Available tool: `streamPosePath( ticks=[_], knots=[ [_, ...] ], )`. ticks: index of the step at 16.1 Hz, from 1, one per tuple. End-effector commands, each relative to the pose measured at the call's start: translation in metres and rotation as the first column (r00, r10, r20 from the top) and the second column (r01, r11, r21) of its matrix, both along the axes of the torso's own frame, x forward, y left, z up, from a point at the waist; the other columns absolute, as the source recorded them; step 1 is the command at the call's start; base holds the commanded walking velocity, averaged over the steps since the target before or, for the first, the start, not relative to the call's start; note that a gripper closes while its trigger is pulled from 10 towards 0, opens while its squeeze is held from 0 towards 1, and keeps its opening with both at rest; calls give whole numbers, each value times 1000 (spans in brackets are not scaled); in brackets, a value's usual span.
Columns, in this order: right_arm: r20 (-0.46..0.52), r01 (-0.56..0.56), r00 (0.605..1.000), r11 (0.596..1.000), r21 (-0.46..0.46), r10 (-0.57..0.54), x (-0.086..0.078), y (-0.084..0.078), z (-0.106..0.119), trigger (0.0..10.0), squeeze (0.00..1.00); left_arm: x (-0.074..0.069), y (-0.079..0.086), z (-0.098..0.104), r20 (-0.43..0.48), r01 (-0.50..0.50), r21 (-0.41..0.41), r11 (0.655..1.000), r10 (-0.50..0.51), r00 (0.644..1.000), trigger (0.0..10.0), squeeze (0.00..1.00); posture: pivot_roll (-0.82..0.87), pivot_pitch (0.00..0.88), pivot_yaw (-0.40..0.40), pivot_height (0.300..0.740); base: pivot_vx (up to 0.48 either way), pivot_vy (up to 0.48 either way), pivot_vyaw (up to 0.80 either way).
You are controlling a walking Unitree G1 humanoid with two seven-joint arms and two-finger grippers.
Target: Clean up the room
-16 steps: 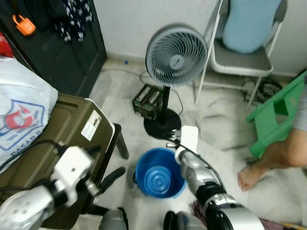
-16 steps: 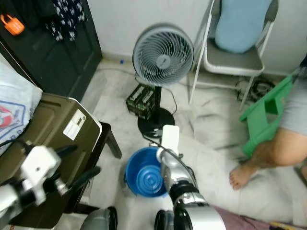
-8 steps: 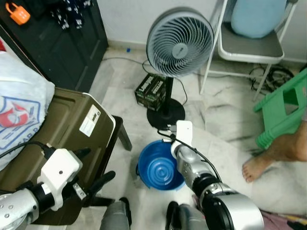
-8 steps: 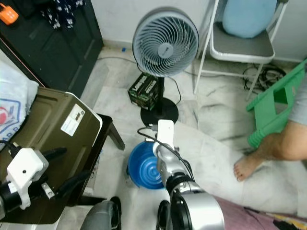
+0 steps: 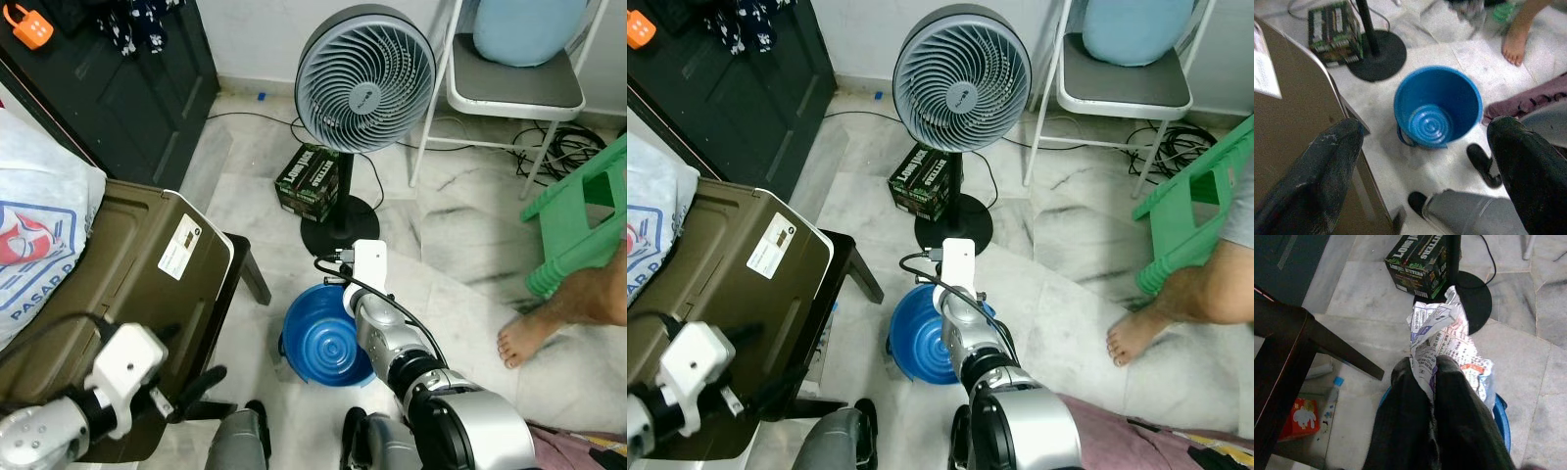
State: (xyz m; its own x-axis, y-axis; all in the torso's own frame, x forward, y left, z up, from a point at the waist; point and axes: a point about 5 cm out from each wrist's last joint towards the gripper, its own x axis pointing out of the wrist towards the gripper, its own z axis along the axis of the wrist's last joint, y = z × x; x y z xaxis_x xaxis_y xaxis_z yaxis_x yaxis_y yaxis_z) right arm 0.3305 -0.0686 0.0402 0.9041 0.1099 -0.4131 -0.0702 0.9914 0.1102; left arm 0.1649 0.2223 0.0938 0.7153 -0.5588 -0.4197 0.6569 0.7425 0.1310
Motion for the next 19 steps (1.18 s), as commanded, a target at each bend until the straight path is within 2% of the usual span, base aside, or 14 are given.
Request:
streamPosePath(
  ticks=[1,3,6,13,14,15,16,17,18,19],
  knots=[
    [-7,-6,1000,1000,10,6,-1,3,-1,10000,1000,-3,4,-8,-19,2,17,1000,-2,1000,10000,0,268,289,46,740,0,0,0],
    [0,-2,1000,1000,11,2,1,3,1,10000,1000,-1,5,-11,-18,1,18,1000,0,1000,10000,0,266,287,46,740,0,0,0],
    [10,0,1000,1000,15,0,2,2,3,10000,1000,3,-2,0,17,24,4,1000,-24,1000,10000,0,255,280,43,740,0,0,0],
    [42,-8,999,1000,10,7,8,-5,9,10000,1000,14,-3,-5,95,31,-27,999,-28,995,10000,0,218,237,21,740,0,0,0],
    [61,-39,997,999,20,38,10,-1,13,10000,1000,19,-5,-5,116,18,-42,999,-13,993,10000,0,202,219,15,740,0,0,0],
    [99,-119,988,993,17,117,10,7,18,10000,1000,28,-8,-4,155,-12,-77,997,24,988,10000,0,175,196,7,740,0,0,0],
    [154,-235,960,972,-12,234,8,16,23,10000,1000,42,-14,0,198,-43,-132,990,69,978,10000,0,144,171,-1,740,0,0,0],
    [201,-364,909,930,-49,366,3,21,26,10000,1000,57,-29,20,247,-33,-195,980,82,966,10000,0,111,150,-8,740,0,0,0],
    [218,-411,884,910,-61,414,0,20,26,10000,1000,61,-38,33,270,-18,-219,976,78,960,10000,0,91,135,-12,740,0,0,0],
    [258,-489,830,868,-87,494,-10,18,28,10000,1000,67,-54,58,318,13,-254,967,71,945,10000,0,77,124,-16,740,0,0,0]
  ],
)
